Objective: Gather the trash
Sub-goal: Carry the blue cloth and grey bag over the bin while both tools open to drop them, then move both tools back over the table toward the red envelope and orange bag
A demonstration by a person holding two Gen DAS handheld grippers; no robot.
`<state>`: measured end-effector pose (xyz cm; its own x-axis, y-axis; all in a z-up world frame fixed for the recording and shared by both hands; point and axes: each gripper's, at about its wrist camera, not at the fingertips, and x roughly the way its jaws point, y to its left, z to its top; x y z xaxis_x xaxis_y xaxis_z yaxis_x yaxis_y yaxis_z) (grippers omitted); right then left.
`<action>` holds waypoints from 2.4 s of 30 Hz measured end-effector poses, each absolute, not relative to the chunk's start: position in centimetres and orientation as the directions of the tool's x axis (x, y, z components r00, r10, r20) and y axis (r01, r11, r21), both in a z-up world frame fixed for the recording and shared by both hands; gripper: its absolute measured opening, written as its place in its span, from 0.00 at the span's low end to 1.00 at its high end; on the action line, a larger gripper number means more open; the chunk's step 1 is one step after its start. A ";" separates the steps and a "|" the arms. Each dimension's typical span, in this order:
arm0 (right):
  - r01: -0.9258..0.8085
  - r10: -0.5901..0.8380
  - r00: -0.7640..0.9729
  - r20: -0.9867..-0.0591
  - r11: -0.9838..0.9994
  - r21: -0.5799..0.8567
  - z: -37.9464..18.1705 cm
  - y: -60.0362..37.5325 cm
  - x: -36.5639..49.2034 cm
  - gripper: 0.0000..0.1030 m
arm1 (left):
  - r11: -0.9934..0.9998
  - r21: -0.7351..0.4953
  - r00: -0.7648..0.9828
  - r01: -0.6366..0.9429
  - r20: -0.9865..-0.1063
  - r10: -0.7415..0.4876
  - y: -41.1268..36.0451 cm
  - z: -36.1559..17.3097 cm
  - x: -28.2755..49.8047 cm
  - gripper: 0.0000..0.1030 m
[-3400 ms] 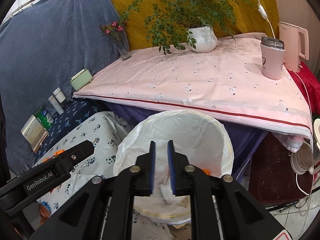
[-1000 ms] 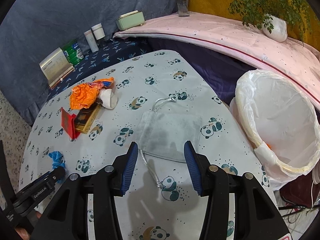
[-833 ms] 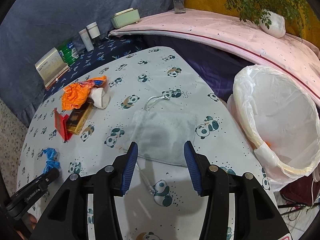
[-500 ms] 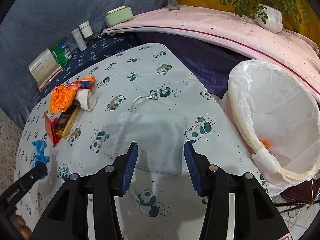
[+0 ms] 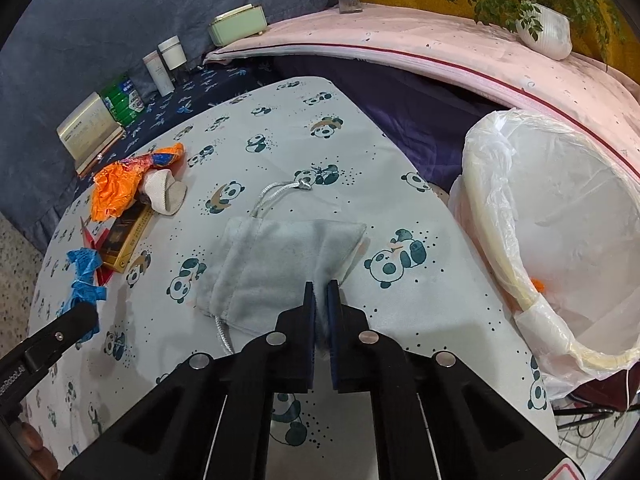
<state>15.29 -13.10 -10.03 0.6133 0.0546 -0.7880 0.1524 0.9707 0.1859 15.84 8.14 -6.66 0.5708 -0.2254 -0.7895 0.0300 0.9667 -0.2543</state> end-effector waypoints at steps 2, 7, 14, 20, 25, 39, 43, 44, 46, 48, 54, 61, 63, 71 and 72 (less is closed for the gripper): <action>0.150 0.054 0.630 -0.775 0.970 0.190 -9.4 -13.3 14.8 0.05 | 0.968 -0.248 0.573 0.038 -0.788 -0.225 7.8 -6.5 15.7 0.29; 0.149 0.063 0.667 -0.742 0.965 0.216 -7.1 -14.2 13.7 0.05 | 0.968 -0.240 0.581 0.069 -0.780 -0.235 6.2 -5.4 15.1 0.29; 0.163 0.052 0.715 -0.697 0.958 0.238 -4.1 -16.4 11.3 0.05 | 0.964 -0.231 0.592 0.133 -0.761 -0.265 3.2 -3.5 13.8 0.29; 0.204 0.014 0.756 -0.654 0.945 0.256 -1.7 -19.7 8.8 0.05 | 0.948 -0.237 0.580 0.213 -0.750 -0.318 -0.4 -2.0 12.5 0.29; 0.248 -0.024 0.777 -0.629 0.930 0.271 -0.5 -22.8 6.9 0.05 | 0.931 -0.228 0.566 0.283 -0.744 -0.355 -4.2 -1.0 11.7 0.29; 0.370 -0.121 0.781 -0.612 0.879 0.299 -0.3 -30.5 2.9 0.05 | 0.869 -0.166 0.526 0.466 -0.738 -0.422 -15.3 0.3 10.1 0.29; 0.398 -0.142 0.778 -0.613 0.865 0.305 -0.6 -32.2 2.3 0.05 | 0.848 -0.160 0.500 0.506 -0.746 -0.440 -17.9 0.1 10.4 0.29; 0.406 -0.147 0.776 -0.614 0.861 0.308 -0.7 -32.7 2.1 0.05 | 0.840 -0.161 0.492 0.517 -0.748 -0.446 -18.5 -0.1 10.5 0.29; 0.419 -0.155 0.772 -0.617 0.854 0.309 -0.9 -33.4 1.9 0.05 | 0.829 -0.166 0.474 0.534 -0.753 -0.456 -19.5 -0.4 10.7 0.29; 0.429 -0.161 0.767 -0.621 0.848 0.311 -1.2 -34.1 1.9 0.05 | 0.815 -0.170 0.455 0.554 -0.759 -0.467 -20.5 -0.8 11.0 0.30; 0.448 -0.171 0.756 -0.632 0.839 0.309 -1.9 -35.1 2.2 0.05 | 0.795 -0.209 0.407 0.570 -0.769 -0.494 -21.9 -2.0 12.0 0.39; 0.441 -0.162 0.755 -0.636 0.842 0.309 -2.3 -35.4 3.1 0.05 | 0.816 -0.197 0.455 0.543 -0.748 -0.483 -21.6 -1.5 12.7 0.59; 0.436 -0.158 0.755 -0.637 0.846 0.307 -2.4 -35.2 3.5 0.05 | 0.826 -0.184 0.468 0.533 -0.749 -0.469 -21.3 -1.6 12.9 0.59; 0.408 -0.137 0.753 -0.644 0.864 0.293 -2.5 -34.0 5.1 0.07 | 0.859 -0.168 0.503 0.484 -0.750 -0.430 -19.3 -1.9 13.8 0.59; 0.405 -0.136 0.752 -0.645 0.867 0.290 -2.6 -33.8 5.3 0.09 | 0.863 -0.165 0.507 0.478 -0.750 -0.424 -19.0 -2.0 13.9 0.59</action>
